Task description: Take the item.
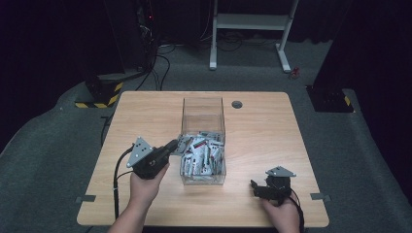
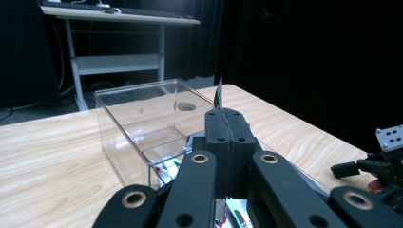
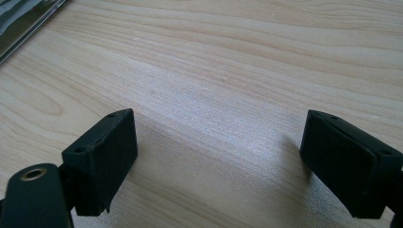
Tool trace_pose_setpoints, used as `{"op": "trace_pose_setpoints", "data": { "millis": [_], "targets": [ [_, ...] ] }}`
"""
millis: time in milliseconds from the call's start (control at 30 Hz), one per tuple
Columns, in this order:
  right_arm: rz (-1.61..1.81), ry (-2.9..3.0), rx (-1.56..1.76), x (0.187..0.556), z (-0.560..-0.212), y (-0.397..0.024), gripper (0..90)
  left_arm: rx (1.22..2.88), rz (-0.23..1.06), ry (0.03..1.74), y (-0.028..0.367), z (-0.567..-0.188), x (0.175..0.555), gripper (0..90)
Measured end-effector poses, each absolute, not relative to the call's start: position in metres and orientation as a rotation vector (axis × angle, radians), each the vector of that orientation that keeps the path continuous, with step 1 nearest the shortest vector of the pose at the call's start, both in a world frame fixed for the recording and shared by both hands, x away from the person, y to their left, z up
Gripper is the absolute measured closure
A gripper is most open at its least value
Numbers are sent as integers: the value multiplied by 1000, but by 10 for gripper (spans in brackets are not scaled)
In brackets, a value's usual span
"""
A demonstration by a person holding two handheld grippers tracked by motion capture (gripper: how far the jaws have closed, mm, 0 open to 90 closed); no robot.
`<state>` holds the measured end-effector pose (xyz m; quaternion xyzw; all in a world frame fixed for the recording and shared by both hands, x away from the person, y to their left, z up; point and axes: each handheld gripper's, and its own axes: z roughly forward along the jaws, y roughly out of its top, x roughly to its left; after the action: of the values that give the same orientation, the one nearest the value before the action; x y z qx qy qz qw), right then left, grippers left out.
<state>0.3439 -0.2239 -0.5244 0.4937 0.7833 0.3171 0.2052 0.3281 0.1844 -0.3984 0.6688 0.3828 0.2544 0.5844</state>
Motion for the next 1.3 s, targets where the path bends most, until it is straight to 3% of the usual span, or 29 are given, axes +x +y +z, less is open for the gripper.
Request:
{"op": "trace_pose_setpoints", "data": {
  "millis": [1300],
  "targets": [
    [884,2184,1376,344,-524,-224,118,1526,707,981,228,-398,335,900]
  ]
}}
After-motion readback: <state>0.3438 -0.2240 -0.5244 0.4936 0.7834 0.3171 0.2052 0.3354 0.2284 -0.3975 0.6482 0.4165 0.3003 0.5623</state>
